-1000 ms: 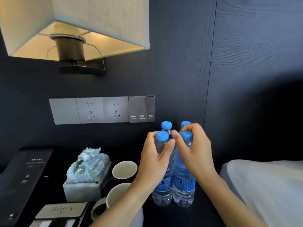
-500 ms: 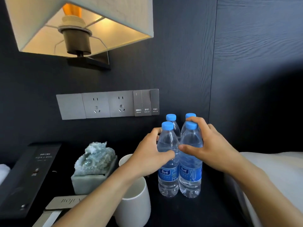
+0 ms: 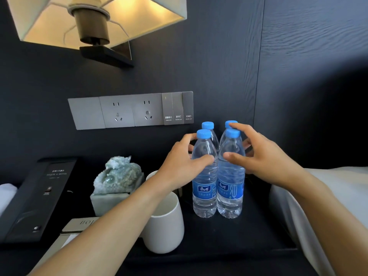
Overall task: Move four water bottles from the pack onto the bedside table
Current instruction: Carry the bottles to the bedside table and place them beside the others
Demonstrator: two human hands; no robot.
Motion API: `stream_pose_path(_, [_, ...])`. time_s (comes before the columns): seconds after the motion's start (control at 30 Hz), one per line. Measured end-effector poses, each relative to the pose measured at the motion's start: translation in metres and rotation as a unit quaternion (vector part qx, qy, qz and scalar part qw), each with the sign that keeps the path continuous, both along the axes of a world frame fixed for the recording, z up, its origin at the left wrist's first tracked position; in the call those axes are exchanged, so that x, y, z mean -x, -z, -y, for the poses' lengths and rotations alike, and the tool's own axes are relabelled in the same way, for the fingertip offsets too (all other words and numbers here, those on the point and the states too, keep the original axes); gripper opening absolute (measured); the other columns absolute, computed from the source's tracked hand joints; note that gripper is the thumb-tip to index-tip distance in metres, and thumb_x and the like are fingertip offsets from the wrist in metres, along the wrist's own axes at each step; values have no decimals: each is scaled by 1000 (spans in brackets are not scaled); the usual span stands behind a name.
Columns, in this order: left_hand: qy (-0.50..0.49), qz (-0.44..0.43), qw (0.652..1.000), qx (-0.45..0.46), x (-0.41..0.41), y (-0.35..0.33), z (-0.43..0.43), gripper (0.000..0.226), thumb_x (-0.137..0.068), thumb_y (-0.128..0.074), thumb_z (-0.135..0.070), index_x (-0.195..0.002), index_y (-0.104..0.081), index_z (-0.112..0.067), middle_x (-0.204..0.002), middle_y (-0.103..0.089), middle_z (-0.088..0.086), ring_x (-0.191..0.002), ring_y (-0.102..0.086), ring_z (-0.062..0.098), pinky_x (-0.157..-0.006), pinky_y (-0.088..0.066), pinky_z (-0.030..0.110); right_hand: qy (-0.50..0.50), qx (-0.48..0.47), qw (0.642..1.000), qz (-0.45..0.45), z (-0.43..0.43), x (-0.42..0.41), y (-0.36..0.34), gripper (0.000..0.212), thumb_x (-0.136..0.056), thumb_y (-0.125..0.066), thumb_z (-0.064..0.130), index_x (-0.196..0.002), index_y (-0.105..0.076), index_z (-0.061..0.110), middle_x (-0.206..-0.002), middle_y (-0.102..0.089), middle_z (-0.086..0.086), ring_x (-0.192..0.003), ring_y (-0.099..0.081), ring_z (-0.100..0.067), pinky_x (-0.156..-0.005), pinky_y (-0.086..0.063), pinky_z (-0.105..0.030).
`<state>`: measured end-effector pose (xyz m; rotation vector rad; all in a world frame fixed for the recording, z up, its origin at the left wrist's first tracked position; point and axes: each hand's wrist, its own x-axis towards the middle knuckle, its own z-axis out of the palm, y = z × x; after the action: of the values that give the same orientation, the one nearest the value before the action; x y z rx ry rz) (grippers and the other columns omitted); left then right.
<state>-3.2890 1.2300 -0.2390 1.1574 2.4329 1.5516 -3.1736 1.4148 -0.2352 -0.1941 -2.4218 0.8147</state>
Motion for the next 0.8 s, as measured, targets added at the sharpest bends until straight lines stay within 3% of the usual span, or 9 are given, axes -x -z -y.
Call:
stream_pose_path(0.1, [8, -1, 1000, -7, -1, 0, 2, 48, -85, -78, -28, -130, -61, -31, -110, -69, -7, -88, -64, 6, -78, -52, 26, -1, 0, 1000, -9, 2, -1, -1, 74, -80, -79, 44, -142, -40, 48, -98, -60, 16, -86, -66, -12, -85, -61, -46])
stream_pose_path(0.23, [-25, -33, 999, 4, 0, 1, 2, 46, -78, -84, -43, -116, -60, -33, -104, -65, -9, -96, -64, 9, -82, -55, 31, 44, -24, 998, -29, 4, 2, -3, 70, -75, -82, 46, -133, -45, 38, -92, -58, 18, -77, -65, -8, -78, -62, -44])
stream_pose_path(0.33, [-40, -50, 998, 18, -3, 1, -1, 48, -76, -82, -50, -113, -56, -34, -103, -63, -9, -98, -63, 10, -86, -57, 40, 59, -40, 997, -30, 4, 4, 0, 73, -72, -81, 52, -133, -43, 40, -98, -61, 11, -79, -64, -8, -78, -61, -43])
stream_pose_path(0.43, [-44, -48, 998, 21, -5, 1, -3, 51, -76, -81, -52, -115, -54, -33, -104, -63, -6, -97, -65, 12, -88, -58, 45, 69, -65, 995, -27, 4, 3, 1, 77, -72, -77, 58, -138, -40, 42, -107, -64, 3, -87, -65, -13, -80, -54, -33])
stream_pose_path(0.53, [-37, -33, 999, 20, -7, 0, -2, 50, -78, -82, -48, -116, -53, -30, -100, -63, -8, -92, -65, 11, -87, -59, 44, 72, -66, 995, -29, 6, 3, 1, 80, -74, -79, 55, -143, -40, 38, -108, -62, 3, -89, -65, -16, -80, -51, -30])
stream_pose_path(0.63, [-33, -32, 999, 20, -9, -1, 0, 49, -80, -82, -46, -116, -52, -29, -96, -61, -13, -88, -63, 6, -84, -59, 40, 55, -55, 997, -21, 7, 0, -2, 79, -79, -80, 46, -146, -40, 39, -100, -60, 12, -82, -63, -7, -80, -51, -29])
stream_pose_path(0.73, [-31, -26, 999, 18, -10, 0, 1, 51, -81, -82, -45, -118, -51, -29, -95, -60, -14, -87, -63, 6, -84, -61, 43, 22, -17, 1000, 9, 6, -3, -6, 80, -84, -79, 35, -151, -36, 40, -105, -58, 13, -90, -67, -12, -87, -57, -36])
stream_pose_path(0.8, [-27, -16, 999, 14, -10, 0, 1, 51, -81, -82, -44, -119, -50, -29, -95, -59, -14, -88, -64, 7, -84, -62, 47, 24, -12, 1000, 10, 6, -3, -6, 83, -83, -79, 37, -152, -34, 42, -110, -57, 10, -96, -68, -18, -90, -58, -38])
